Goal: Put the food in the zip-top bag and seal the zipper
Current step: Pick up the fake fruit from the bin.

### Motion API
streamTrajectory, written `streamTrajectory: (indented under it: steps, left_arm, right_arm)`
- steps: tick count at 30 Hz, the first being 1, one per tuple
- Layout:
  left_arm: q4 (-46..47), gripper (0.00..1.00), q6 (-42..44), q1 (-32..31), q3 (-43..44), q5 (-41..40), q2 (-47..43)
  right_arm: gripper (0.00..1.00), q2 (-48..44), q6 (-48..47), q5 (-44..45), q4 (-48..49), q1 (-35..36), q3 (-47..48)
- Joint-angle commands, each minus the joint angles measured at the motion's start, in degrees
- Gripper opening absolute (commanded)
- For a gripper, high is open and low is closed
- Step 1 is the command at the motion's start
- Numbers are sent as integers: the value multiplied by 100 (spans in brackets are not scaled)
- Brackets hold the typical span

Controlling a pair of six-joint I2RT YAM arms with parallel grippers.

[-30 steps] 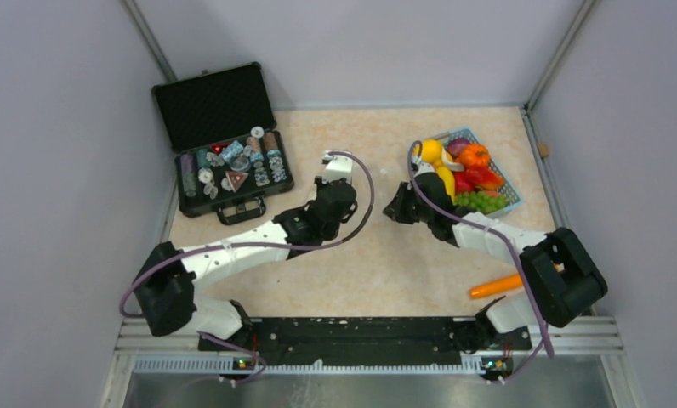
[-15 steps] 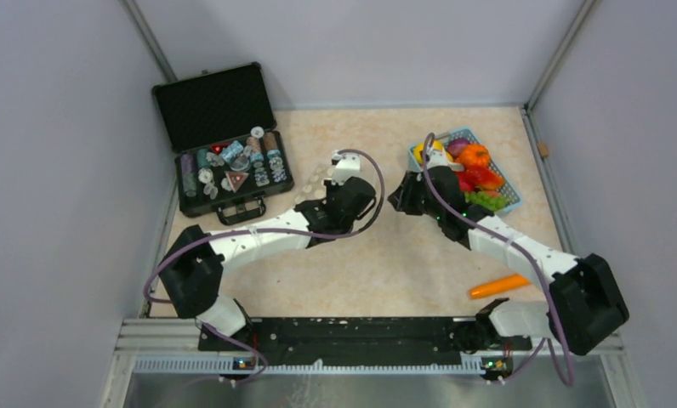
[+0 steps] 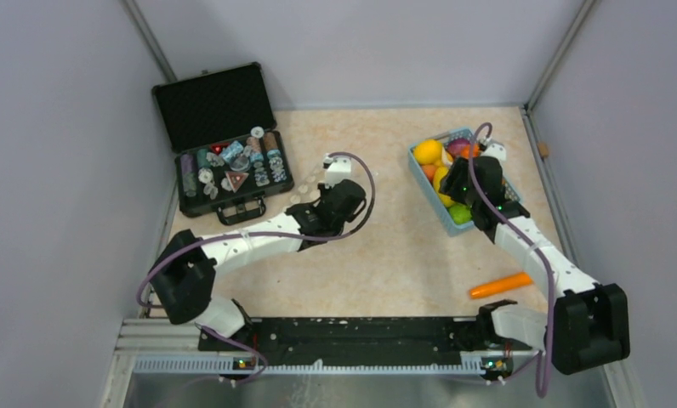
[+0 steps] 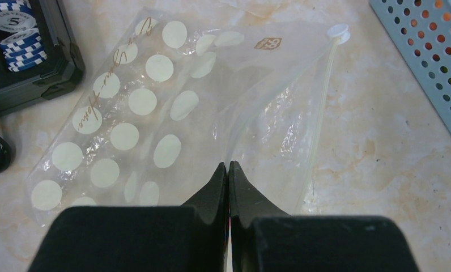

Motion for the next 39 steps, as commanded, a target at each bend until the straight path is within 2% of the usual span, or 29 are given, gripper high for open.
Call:
streamTrajectory:
  steps: [1, 8, 17, 18, 20, 23, 24, 27, 31, 35, 39]
  left_arm:
    - [435, 0, -9, 84, -176, 228, -400]
    - [382, 0, 62, 101, -212, 249, -457]
    - [511, 0, 115, 111, -271, 403, -533]
    - [523, 0, 126, 110, -280, 409, -527]
    - [524, 0, 137, 112, -273, 410, -518]
    - [529, 0, 122, 120, -294, 357, -538]
    - [557, 0, 125, 120, -310, 330, -559]
    - [642, 0, 160, 142, -343, 330, -601]
    - [635, 0, 216, 164, -318, 348, -630]
    - [636, 0, 201, 180, -347, 339, -650]
    - [647, 0, 191, 197, -345, 379, -616]
  right_arm:
    - [57, 316, -537, -17, -263, -77, 389]
    - [59, 675, -735, 74, -323, -82, 558]
    - [86, 573, -773, 233, 915, -81, -4]
    - [95, 651, -608, 454, 719, -87, 55]
    - [99, 893, -343, 661, 274, -131, 393]
    - [96, 1392, -575, 383, -242, -139, 910]
    - [92, 1512, -572, 368, -344, -138, 1022]
    - [72, 1793, -681, 25, -279, -135, 1102]
    - [60, 1873, -584, 200, -326, -137, 1074]
    - [54, 1775, -620, 247, -275, -134, 973]
    - [59, 1912, -634, 223, -328, -140, 1034]
